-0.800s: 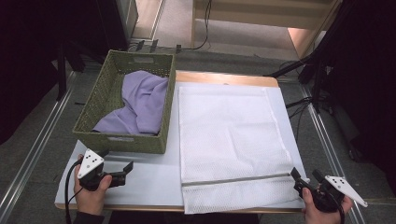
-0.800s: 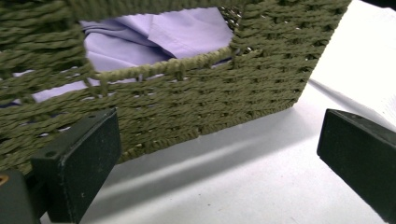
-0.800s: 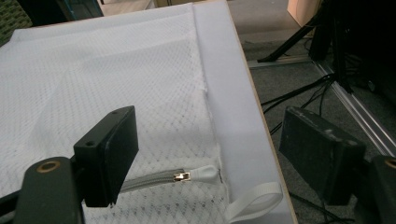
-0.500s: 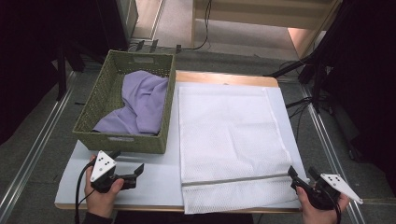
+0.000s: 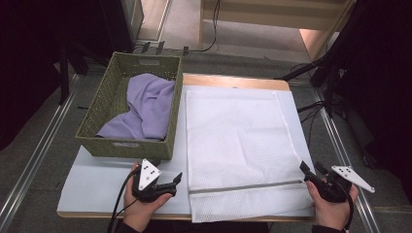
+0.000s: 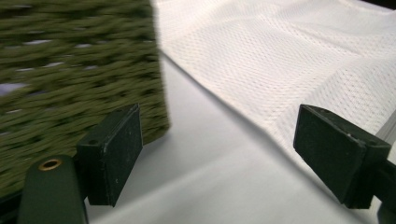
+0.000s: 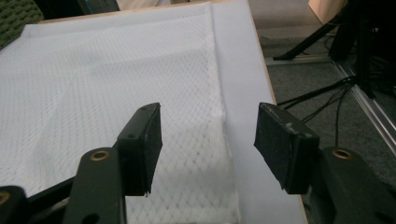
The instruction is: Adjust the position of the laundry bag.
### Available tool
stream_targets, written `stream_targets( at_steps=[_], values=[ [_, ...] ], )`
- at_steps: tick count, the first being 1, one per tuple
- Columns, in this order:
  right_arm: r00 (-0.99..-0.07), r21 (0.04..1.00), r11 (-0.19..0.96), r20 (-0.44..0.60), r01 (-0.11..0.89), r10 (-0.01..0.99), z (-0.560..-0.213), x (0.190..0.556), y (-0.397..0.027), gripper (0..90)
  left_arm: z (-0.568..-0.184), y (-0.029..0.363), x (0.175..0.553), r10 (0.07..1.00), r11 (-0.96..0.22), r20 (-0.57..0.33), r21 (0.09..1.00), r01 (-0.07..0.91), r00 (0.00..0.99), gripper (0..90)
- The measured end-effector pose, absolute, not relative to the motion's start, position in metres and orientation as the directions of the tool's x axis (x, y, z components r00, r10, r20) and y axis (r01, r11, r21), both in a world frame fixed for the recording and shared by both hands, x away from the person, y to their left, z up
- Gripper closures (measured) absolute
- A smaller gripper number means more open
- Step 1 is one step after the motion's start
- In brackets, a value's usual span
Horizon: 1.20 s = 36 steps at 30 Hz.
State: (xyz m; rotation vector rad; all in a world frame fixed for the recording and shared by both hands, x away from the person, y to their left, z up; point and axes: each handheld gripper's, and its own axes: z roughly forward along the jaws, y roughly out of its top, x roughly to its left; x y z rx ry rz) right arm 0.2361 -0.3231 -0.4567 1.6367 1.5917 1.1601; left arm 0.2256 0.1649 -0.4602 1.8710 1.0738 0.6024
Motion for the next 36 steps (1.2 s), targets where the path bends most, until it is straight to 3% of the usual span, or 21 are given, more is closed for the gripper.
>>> stream_targets(
  at_steps=[3, 7, 17, 24, 31, 34, 36],
  values=[
    [-0.129, 0.865, -0.073, 0.157, 0.496, 0.979, -0.457, 0.245, -0.325, 54.9, -0.463, 0.144, 0.232, 0.854, -0.279, 0.003, 0.847, 0.452, 0.521, 19.8],
    [-0.159, 0.851, -0.056, 0.162, 0.522, 0.974, -0.461, 0.254, -0.330, 59.2, -0.467, 0.128, 0.237, 0.852, -0.305, 0.008, 0.821, 0.483, 0.524, 23.5],
    [-0.127, 0.804, -0.026, 0.125, 0.594, 0.984, -0.475, 0.266, -0.335, 61.3, -0.475, 0.096, 0.247, 0.849, -0.359, 0.027, 0.763, 0.537, 0.528, 32.2],
    [-0.154, 0.786, -0.022, 0.148, 0.618, 0.977, -0.481, 0.270, -0.334, 58.9, -0.476, 0.099, 0.249, 0.880, -0.346, 0.027, 0.722, 0.599, 0.474, 34.6],
    [-0.164, 0.749, -0.011, 0.159, 0.662, 0.974, -0.490, 0.273, -0.326, 60.1, -0.475, 0.104, 0.251, 0.892, -0.319, 0.013, 0.727, 0.609, 0.452, 52.5],
    [-0.162, 0.753, 0.007, 0.133, 0.658, 0.978, -0.490, 0.272, -0.322, 64.2, -0.475, 0.103, 0.250, 0.881, -0.331, 0.014, 0.733, 0.594, 0.473, 63.7],
    [-0.148, 0.753, 0.012, 0.113, 0.658, 0.982, -0.490, 0.271, -0.319, 71.6, -0.475, 0.104, 0.252, 0.880, -0.330, 0.009, 0.732, 0.597, 0.475, 71.1]
  ],
)
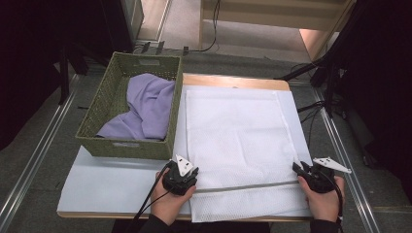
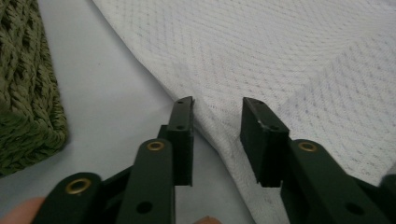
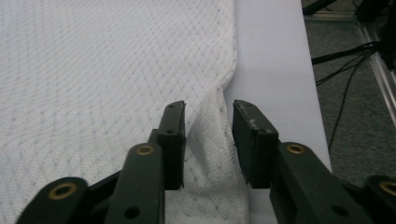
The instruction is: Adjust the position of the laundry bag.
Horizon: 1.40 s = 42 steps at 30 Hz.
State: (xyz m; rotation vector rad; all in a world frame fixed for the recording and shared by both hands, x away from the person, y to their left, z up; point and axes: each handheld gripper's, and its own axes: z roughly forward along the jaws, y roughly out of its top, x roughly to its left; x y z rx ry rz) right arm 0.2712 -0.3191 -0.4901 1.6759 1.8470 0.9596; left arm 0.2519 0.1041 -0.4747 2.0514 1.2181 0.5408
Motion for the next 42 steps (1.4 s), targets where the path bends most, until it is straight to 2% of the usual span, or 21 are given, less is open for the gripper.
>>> stream_targets(
  at_steps=[5, 10, 20, 29, 30, 32, 33, 34, 35, 36, 38, 42],
  values=[
    [-0.134, 0.749, -0.006, 0.126, 0.663, 0.983, -0.490, 0.269, -0.316, 85.5, -0.474, 0.101, 0.254, 0.857, -0.378, 0.038, 0.724, 0.577, 0.513, 90.0],
    [-0.135, 0.748, -0.003, 0.124, 0.664, 0.983, -0.490, 0.267, -0.313, 89.4, -0.473, 0.107, 0.259, 0.849, -0.365, 0.001, 0.724, 0.585, 0.528, 90.0],
    [-0.158, 0.752, 0.019, 0.114, 0.659, 0.981, -0.489, 0.268, -0.293, 89.7, -0.470, 0.126, 0.273, 0.889, -0.312, 0.020, 0.759, 0.571, 0.458, 90.0],
    [-0.173, 0.757, 0.044, 0.093, 0.652, 0.981, -0.489, 0.269, -0.282, 89.4, -0.471, 0.132, 0.272, 0.897, -0.298, 0.025, 0.770, 0.564, 0.441, 90.0],
    [-0.183, 0.761, 0.048, 0.094, 0.647, 0.979, -0.489, 0.269, -0.283, 88.0, -0.471, 0.134, 0.272, 0.899, -0.295, 0.022, 0.770, 0.566, 0.438, 90.0],
    [-0.184, 0.773, 0.031, 0.112, 0.634, 0.977, -0.488, 0.267, -0.284, 78.9, -0.470, 0.136, 0.272, 0.900, -0.276, 0.006, 0.780, 0.561, 0.435, 90.0],
    [-0.184, 0.773, 0.031, 0.112, 0.634, 0.977, -0.488, 0.267, -0.284, 78.9, -0.470, 0.136, 0.272, 0.900, -0.276, 0.006, 0.780, 0.561, 0.435, 88.8],
    [-0.182, 0.797, 0.004, 0.133, 0.604, 0.974, -0.484, 0.263, -0.287, 68.2, -0.469, 0.137, 0.271, 0.898, -0.274, 0.002, 0.785, 0.555, 0.440, 83.6],
    [-0.180, 0.810, -0.007, 0.139, 0.587, 0.974, -0.482, 0.260, -0.290, 62.9, -0.469, 0.137, 0.269, 0.899, -0.262, -0.006, 0.792, 0.551, 0.438, 77.2],
    [-0.180, 0.810, -0.007, 0.139, 0.587, 0.974, -0.482, 0.260, -0.290, 62.9, -0.468, 0.138, 0.268, 0.895, -0.253, -0.019, 0.801, 0.542, 0.445, 77.2],
    [-0.159, 0.838, -0.015, 0.121, 0.546, 0.980, -0.476, 0.250, -0.298, 48.4, -0.466, 0.139, 0.264, 0.887, -0.255, -0.020, 0.811, 0.526, 0.461, 63.5],
    [-0.166, 0.834, -0.040, 0.157, 0.550, 0.974, -0.469, 0.236, -0.308, 42.2, -0.458, 0.139, 0.256, 0.870, -0.238, -0.047, 0.831, 0.503, 0.490, 51.1]
  ],
)
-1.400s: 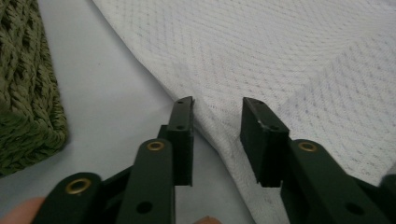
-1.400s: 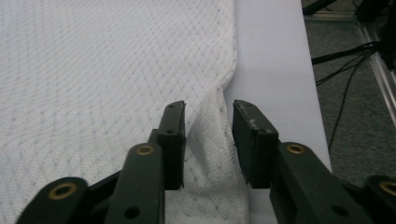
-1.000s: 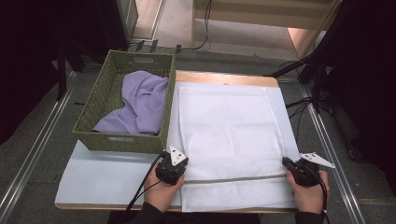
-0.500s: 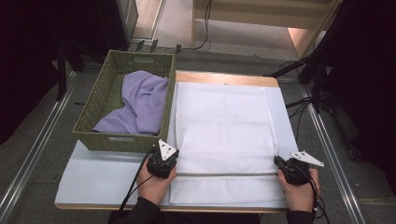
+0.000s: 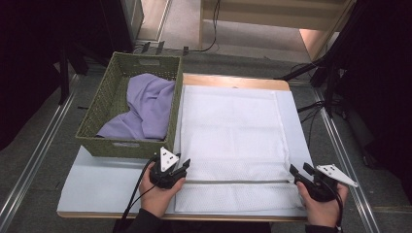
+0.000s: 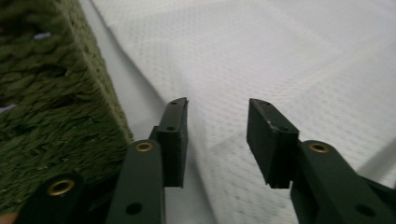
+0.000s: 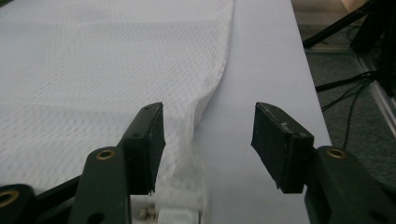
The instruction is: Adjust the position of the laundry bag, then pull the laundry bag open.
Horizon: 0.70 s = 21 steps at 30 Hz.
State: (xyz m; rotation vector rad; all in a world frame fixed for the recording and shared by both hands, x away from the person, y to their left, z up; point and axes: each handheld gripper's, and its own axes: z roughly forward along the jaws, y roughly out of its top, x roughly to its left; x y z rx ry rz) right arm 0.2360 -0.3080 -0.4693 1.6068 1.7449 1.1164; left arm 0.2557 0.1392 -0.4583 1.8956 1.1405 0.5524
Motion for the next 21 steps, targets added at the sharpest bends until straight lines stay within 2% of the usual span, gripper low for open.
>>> stream_targets(
  at_steps=[2, 3, 9, 12, 17, 21],
  values=[
    [-0.165, 0.836, -0.039, 0.154, 0.547, 0.974, -0.465, 0.224, -0.312, 38.4, -0.451, 0.138, 0.251, 0.863, -0.225, -0.053, 0.849, 0.477, 0.502, 48.5],
    [-0.170, 0.838, -0.047, 0.164, 0.543, 0.972, -0.462, 0.213, -0.314, 32.5, -0.449, 0.137, 0.249, 0.859, -0.220, -0.059, 0.855, 0.470, 0.509, 44.8],
    [-0.156, 0.838, -0.066, 0.177, 0.542, 0.972, -0.460, 0.191, -0.314, 26.2, -0.443, 0.124, 0.243, 0.812, -0.222, -0.090, 0.866, 0.448, 0.577, 36.4],
    [-0.146, 0.822, -0.101, 0.219, 0.561, 0.965, -0.462, 0.183, -0.313, 21.6, -0.441, 0.110, 0.241, 0.785, -0.206, -0.142, 0.859, 0.469, 0.604, 29.3],
    [-0.140, 0.806, -0.096, 0.217, 0.585, 0.966, -0.466, 0.179, -0.315, 23.0, -0.438, 0.089, 0.237, 0.747, -0.236, -0.116, 0.875, 0.423, 0.655, 30.2],
    [-0.121, 0.792, -0.088, 0.201, 0.604, 0.972, -0.476, 0.178, -0.321, 26.6, -0.440, 0.067, 0.239, 0.718, -0.271, -0.103, 0.870, 0.413, 0.688, 37.1]
  ],
)
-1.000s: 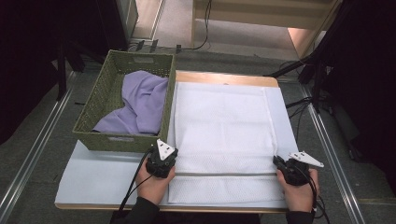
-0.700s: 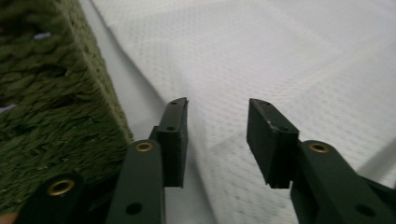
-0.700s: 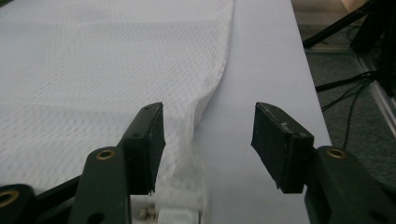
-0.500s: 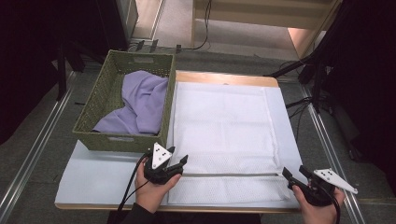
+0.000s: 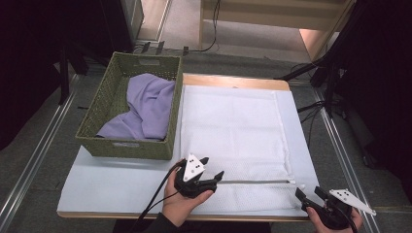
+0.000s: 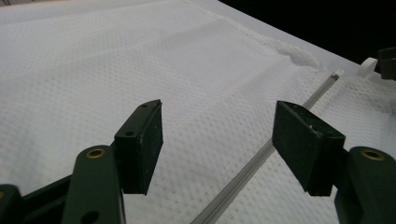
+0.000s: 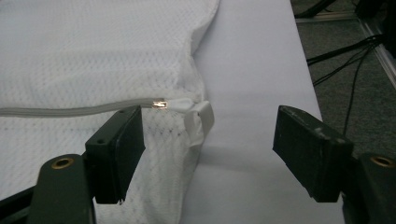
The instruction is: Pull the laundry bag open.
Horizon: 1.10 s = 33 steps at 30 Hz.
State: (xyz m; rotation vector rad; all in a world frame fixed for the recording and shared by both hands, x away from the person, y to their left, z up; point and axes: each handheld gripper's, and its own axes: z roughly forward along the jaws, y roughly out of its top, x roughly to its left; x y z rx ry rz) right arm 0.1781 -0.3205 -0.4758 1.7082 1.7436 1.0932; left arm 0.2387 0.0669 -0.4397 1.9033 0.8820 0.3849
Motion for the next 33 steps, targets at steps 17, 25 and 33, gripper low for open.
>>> stream_targets(
  at_steps=[17, 25, 33],
  values=[
    [-0.147, 0.786, -0.109, 0.246, 0.608, 0.958, -0.485, 0.183, -0.315, 53.8, -0.454, 0.000, 0.245, 0.612, -0.353, -0.134, 0.835, 0.422, 0.779, 70.8],
    [-0.160, 0.775, -0.074, 0.221, 0.628, 0.962, -0.492, 0.190, -0.311, 53.2, -0.461, -0.018, 0.244, 0.575, -0.391, -0.131, 0.823, 0.412, 0.808, 76.9],
    [-0.185, 0.787, -0.010, 0.158, 0.617, 0.970, -0.495, 0.189, -0.305, 52.9, -0.463, -0.029, 0.247, 0.559, -0.405, -0.153, 0.807, 0.429, 0.815, 75.3]
  ],
)
